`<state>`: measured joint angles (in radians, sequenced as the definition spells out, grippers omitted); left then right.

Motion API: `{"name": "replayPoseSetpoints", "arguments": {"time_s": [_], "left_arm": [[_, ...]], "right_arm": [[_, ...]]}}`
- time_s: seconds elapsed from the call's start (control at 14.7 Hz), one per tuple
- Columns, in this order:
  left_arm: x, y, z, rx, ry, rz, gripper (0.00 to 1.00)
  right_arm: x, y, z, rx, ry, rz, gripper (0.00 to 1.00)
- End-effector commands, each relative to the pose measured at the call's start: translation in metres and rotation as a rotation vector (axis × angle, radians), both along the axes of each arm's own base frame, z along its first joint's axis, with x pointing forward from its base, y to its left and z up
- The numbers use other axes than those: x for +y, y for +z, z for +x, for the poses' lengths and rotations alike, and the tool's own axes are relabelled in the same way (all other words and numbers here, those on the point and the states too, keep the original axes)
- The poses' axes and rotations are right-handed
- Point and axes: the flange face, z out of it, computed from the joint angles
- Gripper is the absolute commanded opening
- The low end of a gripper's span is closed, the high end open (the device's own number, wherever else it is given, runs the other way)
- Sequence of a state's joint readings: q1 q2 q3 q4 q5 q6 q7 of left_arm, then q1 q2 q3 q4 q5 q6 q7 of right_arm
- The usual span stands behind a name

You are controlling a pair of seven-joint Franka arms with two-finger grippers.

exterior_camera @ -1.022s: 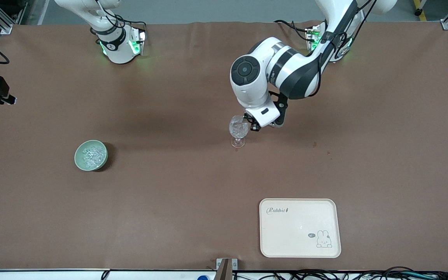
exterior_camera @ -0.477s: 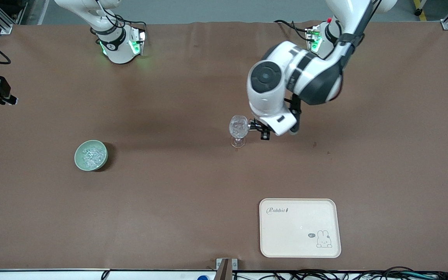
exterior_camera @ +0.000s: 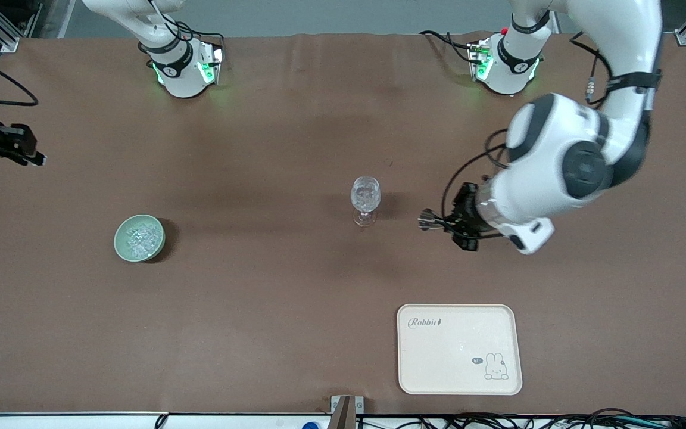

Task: Pour wine and add ice with both arms

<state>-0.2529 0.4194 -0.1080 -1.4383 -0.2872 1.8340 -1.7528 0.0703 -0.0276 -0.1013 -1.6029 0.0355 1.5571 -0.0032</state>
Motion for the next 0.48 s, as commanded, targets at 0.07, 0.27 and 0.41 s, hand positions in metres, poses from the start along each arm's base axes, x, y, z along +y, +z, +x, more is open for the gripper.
{"name": "replayPoseSetpoints", "arguments": {"time_s": [0.07,0.27,0.41], "left_arm": [[0.082,-0.005,0.022,0.006,0.004,-0.191,0.01],[0.143,-0.037,0.028,0.005,-0.005,-0.355,0.01],[0.174,-0.066,0.024,0.004,-0.042,-0.474,0.01]], "right_arm": [[0.067,-0.008,0.012,-0.007,-0.065,-0.001,0.09],[0.159,-0.019,0.008,-0.013,-0.081,0.003,0.08],[0.228,-0.038,0.002,-0.016,-0.125,-0.003,0.07]]}}
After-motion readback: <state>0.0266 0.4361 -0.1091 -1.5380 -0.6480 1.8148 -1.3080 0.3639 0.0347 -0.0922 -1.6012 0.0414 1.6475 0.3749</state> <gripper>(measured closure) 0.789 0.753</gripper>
